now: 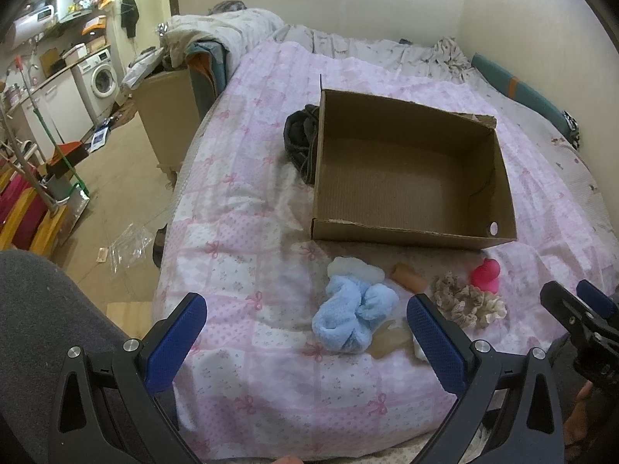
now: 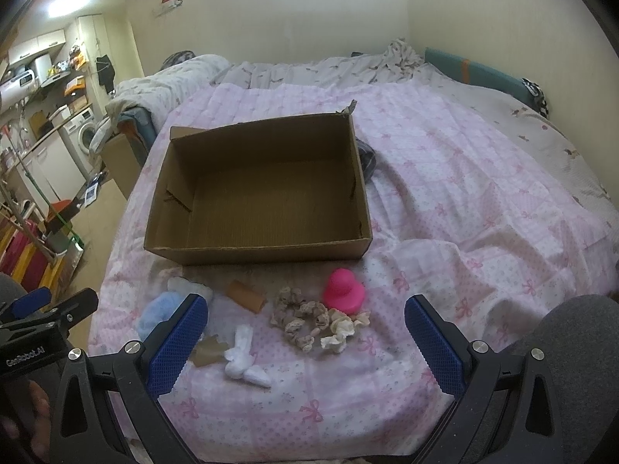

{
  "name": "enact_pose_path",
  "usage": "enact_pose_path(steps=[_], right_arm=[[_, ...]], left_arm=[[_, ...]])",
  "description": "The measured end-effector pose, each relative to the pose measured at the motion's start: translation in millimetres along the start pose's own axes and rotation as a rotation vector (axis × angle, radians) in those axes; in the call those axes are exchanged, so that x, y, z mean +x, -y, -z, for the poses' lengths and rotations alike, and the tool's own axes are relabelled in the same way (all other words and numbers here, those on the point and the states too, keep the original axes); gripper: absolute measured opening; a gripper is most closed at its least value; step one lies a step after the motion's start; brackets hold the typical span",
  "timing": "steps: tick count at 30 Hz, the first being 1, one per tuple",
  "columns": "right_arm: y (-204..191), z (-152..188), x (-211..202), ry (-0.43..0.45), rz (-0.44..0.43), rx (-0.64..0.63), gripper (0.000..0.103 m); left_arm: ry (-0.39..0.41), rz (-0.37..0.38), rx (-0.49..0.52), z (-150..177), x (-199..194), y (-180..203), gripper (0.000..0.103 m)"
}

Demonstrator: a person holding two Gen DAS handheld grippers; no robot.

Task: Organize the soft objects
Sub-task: 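Grasp the blue plush with the left tool while the right tool grasps the white cloth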

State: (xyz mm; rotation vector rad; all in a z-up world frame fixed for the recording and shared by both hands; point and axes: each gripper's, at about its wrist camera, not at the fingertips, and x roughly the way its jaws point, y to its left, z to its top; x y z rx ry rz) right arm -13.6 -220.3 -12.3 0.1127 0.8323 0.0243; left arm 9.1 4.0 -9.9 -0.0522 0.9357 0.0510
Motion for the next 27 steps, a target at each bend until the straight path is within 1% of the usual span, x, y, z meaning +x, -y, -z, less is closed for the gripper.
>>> enact_pose_path(steps=[6,9,13,15,16,17,19,20,21,22,24,27], right_arm=[[-1,-16,10,-0.110,-0.131,0.008,0.103],[-7,-24,19,-0.167,-0.198,0.005,0.103],[-15,-26,46,-0.314,-0.290,0.034,0.103],[-18,-22,66,-0.409,-0.338,0.074,0.103],[-19,-18,76,-0.448,-0.349,0.094,0.103],[-19,-12,87,-0.485,-0.348,0.113,0.103],[-20,0,106,-0.530,-0.319,0.124,0.102],[-21,8,115,-0.557,-0.311,0.130,0.098],[-21,14,122,-0.583,-0.307,0.137,0.089],[-22,21,130,-0.616,-0.298,0.143,0.085],[-22,32,141,-0.662,-0.284,0.145,0.084],[-31,38,150,-0.678,-0.267,0.096,0.084]], left_arm=[[-0.069,-0.015,0.005,-23,9,-2,0.103],[-0.130,-0.011,-0.002,-41,21,-4,0.103],[-0.177,-0.010,-0.015,-58,41,-9,0.103],[-0.203,-0.013,-0.033,-63,53,-13,0.103],[-0.221,-0.009,-0.043,-64,60,-16,0.103],[-0.239,-0.002,-0.052,-64,66,-17,0.103],[-0.278,0.007,-0.072,-59,81,-22,0.103],[-0.294,0.010,-0.079,-57,86,-23,0.103],[-0.318,0.019,-0.090,-54,93,-26,0.103],[-0.337,0.028,-0.104,-52,98,-29,0.103],[-0.372,0.047,-0.149,-50,108,-38,0.103],[-0.401,0.054,-0.220,-49,115,-51,0.103]])
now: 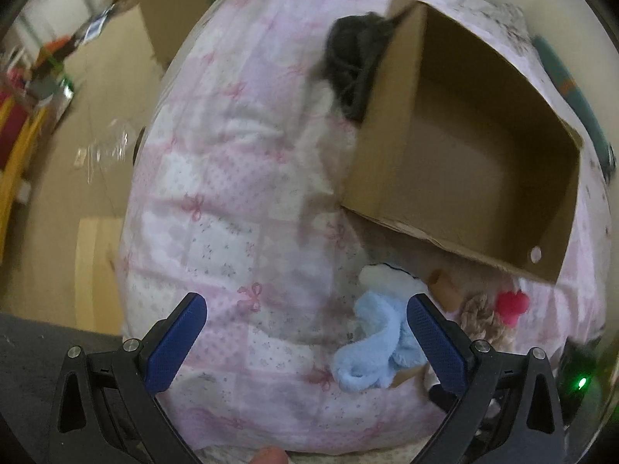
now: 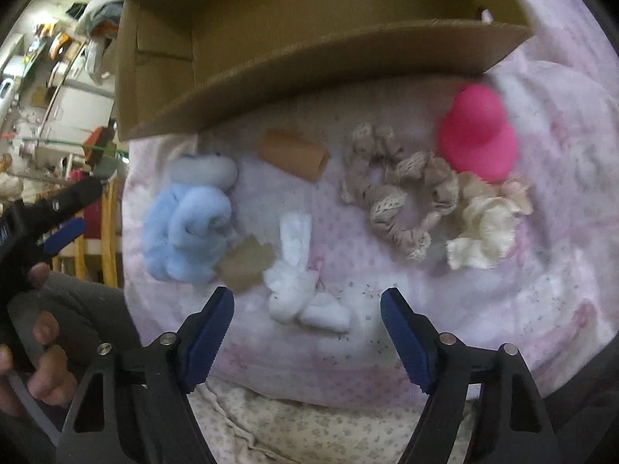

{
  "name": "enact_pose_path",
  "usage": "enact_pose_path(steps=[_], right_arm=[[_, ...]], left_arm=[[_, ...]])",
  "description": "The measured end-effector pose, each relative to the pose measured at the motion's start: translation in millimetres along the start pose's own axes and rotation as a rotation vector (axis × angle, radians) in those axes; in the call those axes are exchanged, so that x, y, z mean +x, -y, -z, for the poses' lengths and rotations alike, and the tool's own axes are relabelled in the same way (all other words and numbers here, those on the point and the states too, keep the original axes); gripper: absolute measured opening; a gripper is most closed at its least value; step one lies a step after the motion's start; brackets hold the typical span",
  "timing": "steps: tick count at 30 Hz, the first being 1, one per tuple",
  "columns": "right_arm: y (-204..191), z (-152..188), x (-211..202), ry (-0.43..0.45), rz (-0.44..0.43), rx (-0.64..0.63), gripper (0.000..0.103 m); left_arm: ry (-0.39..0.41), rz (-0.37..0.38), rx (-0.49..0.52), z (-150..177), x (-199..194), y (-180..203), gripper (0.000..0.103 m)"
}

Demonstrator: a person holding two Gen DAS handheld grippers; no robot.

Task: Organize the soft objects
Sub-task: 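Grasp the blue plush with the left tool while the right tool grasps the white cloth, then carry the blue plush and white cloth over the box with both tools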

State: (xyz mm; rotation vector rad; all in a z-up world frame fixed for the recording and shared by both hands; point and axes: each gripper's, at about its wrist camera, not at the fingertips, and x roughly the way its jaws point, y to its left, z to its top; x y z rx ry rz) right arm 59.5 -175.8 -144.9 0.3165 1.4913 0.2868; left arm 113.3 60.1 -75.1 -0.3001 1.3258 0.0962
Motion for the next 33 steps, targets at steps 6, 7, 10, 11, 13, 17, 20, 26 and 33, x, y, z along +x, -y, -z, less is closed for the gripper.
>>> enact_pose_path(steps=[6,7,10,11,13,17,20,26,33], right_arm=[[-16,2,19,-0.009,0.049,-0.080,0.036],[-17,4,19,-0.005,0.046,-0.081,0.035],[-22,9,7,0.042,0.062,-0.111,0.028],[-21,9,-2,0.063,0.058,-0.111,0.028],[-22,10,-12,0.107,0.050,-0.100,0.028],[-14,9,-20,0.137,0.036,-0.051,0.028],[-2,7,-23,0.129,0.039,-0.024,0.028],[7,12,-36,0.148,0.033,-0.023,0.028],[9,15,-38,0.144,0.028,-0.036,0.028]], left_arm=[[-0.003,-0.025,0.062,6,6,11,0.103],[0.000,-0.028,0.087,8,6,17,0.103],[-0.006,-0.017,0.159,14,9,34,0.103],[-0.012,-0.017,0.200,18,12,43,0.103],[-0.013,-0.017,0.272,25,15,58,0.103],[-0.048,-0.007,0.418,43,26,87,0.103],[-0.103,-0.054,0.443,50,44,89,0.101],[-0.111,-0.029,0.372,41,49,75,0.046],[-0.057,0.036,0.380,44,24,68,0.015]])
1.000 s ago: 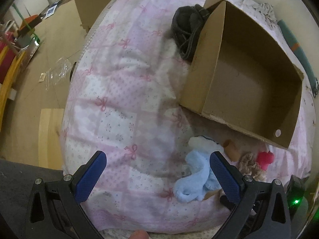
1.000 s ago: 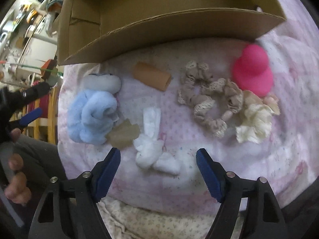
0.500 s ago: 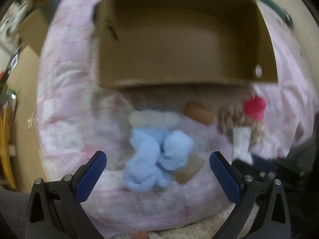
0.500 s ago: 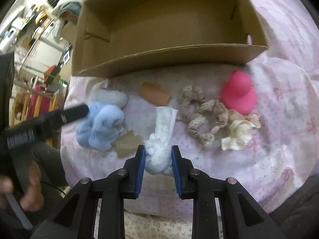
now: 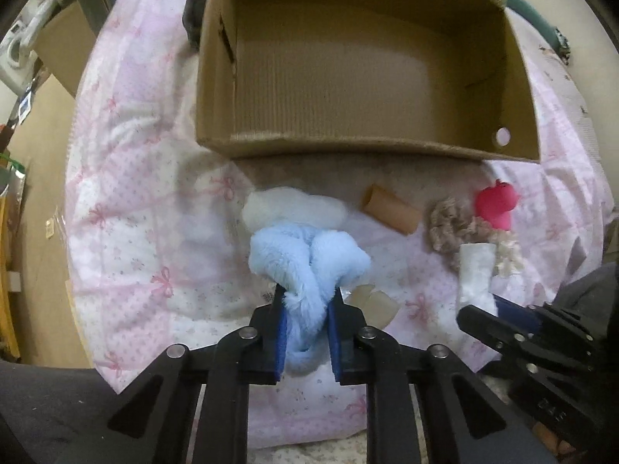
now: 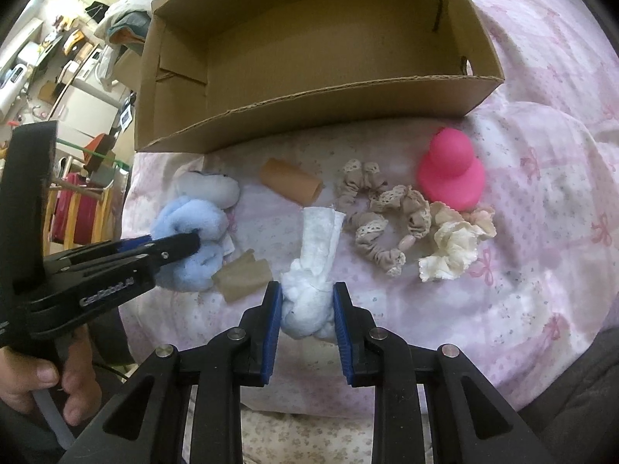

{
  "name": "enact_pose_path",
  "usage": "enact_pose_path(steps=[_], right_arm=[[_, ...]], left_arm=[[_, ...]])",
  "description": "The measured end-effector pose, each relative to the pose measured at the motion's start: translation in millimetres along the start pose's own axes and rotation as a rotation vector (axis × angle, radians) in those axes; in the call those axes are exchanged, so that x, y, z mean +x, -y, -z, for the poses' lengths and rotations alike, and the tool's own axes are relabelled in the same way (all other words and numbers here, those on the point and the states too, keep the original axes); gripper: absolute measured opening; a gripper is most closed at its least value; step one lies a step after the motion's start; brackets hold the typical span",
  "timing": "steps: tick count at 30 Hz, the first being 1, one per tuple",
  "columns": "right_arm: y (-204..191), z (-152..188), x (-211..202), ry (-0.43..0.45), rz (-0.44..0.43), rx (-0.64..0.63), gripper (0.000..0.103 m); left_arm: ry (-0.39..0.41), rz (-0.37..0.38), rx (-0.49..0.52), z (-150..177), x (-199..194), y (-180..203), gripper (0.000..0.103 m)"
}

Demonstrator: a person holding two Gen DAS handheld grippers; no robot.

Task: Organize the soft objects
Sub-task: 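Carry the blue plush and white cloth over the box with both tools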

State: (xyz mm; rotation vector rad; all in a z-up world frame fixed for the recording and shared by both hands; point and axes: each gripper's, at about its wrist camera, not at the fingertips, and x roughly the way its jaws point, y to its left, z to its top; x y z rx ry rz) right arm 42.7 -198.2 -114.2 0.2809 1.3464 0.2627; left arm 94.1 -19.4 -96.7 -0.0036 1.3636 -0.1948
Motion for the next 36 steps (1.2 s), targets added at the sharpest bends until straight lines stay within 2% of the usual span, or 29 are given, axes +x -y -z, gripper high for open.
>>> enact_pose_path(steps=[7,11,17,23,28,36], right_arm=[[-2,1,-2,0.018,-0.009,-0.005,0.028],[-3,0,-12,0.044,-0.038,-0.010,0.028],[-4,-5,-40,0.095,-0.079,-0.024,0.028],[-9,-24,-75,0.167,-0.089,-0.065,0.028],[-6,-43,-98,0.222,-0.081,-0.085,0.028],[-1,-87,-100,0.277,-0.077,-0.106,0.028]], left_arm=[[0.088,0.037,-0.056,9,-42,-6,0.015],[0.149,0.005,-0.074,15,-74,-12,0.015],[0.190,-0.026,-0.094,10,-100,-17,0.015],[0.229,-0.045,-0.070,-7,-102,-14,0.015],[0.249,-0.020,-0.055,-32,-97,-12,0.015],[0.284,-0.018,-0.042,-75,-90,-7,0.015]])
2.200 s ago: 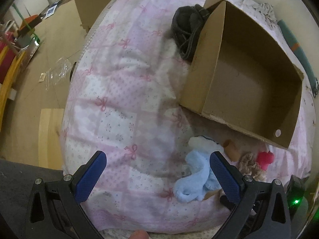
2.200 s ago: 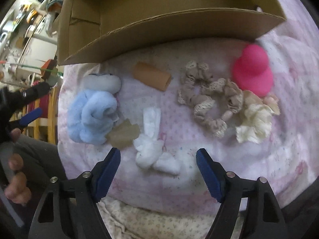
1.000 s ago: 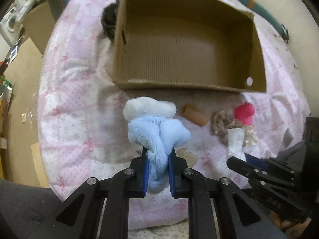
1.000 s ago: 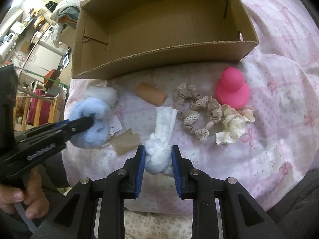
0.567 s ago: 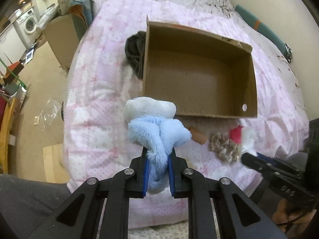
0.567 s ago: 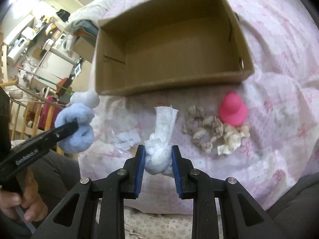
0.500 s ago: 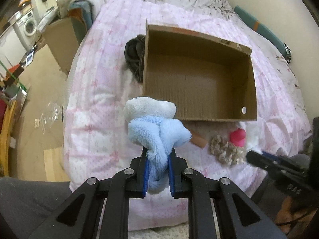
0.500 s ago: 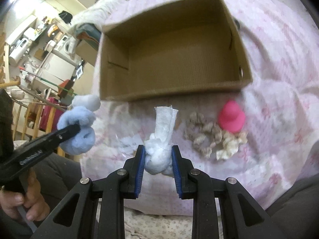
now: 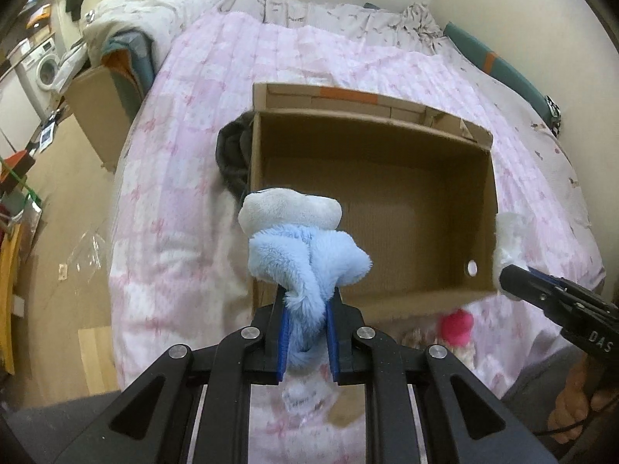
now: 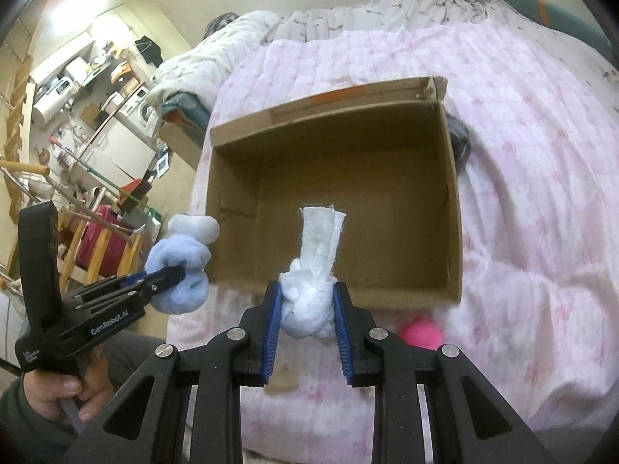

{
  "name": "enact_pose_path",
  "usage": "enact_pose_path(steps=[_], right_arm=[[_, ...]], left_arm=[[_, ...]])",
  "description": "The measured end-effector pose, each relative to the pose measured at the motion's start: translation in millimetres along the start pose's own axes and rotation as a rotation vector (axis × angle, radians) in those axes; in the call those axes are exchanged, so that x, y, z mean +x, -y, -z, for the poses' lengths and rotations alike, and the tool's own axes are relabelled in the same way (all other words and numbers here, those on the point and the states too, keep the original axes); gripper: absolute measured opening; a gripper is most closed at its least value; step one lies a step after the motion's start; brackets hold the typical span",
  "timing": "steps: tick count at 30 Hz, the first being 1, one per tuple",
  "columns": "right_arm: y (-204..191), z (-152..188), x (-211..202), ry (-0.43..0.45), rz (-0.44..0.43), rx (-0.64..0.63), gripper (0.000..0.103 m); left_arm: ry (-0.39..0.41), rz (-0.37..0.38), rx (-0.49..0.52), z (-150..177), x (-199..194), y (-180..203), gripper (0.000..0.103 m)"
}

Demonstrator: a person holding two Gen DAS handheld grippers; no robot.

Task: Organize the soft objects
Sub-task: 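Carry the blue plush and white cloth over the box with both tools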

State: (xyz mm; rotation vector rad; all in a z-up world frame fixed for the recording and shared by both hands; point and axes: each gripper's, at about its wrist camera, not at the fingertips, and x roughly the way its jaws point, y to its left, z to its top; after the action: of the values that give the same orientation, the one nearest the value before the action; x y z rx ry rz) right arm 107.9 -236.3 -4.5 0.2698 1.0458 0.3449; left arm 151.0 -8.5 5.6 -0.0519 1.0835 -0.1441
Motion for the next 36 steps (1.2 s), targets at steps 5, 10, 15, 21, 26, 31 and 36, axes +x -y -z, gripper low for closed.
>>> enact_pose_path(steps=[5,10,15,21,26,31,36], right_arm=[[12,-19,18,0.028,-0.005,0.003,0.028],[19,-29,37,0.044,0.010,-0.008,0.028],[20,-35,55,0.033,0.022,-0.026,0.028],[26,-29,77,-0.001,0.014,0.001,0.028],[25,-27,85,-0.009,0.058,-0.024,0.028],[28,-27,90,-0.021,0.074,-0.009,0.028],[27,-27,91,-0.021,0.074,-0.013,0.028]], left_arm=[[0.023,-0.006,0.028,-19,15,8,0.015],[0.038,-0.017,0.048,-34,35,12,0.015],[0.040,0.002,0.029,-34,54,9,0.015],[0.042,-0.017,0.052,-26,72,12,0.015],[0.030,-0.012,0.041,-23,79,12,0.016],[0.008,-0.024,0.040,-21,86,14,0.017],[0.010,-0.017,0.042,-20,86,15,0.017]])
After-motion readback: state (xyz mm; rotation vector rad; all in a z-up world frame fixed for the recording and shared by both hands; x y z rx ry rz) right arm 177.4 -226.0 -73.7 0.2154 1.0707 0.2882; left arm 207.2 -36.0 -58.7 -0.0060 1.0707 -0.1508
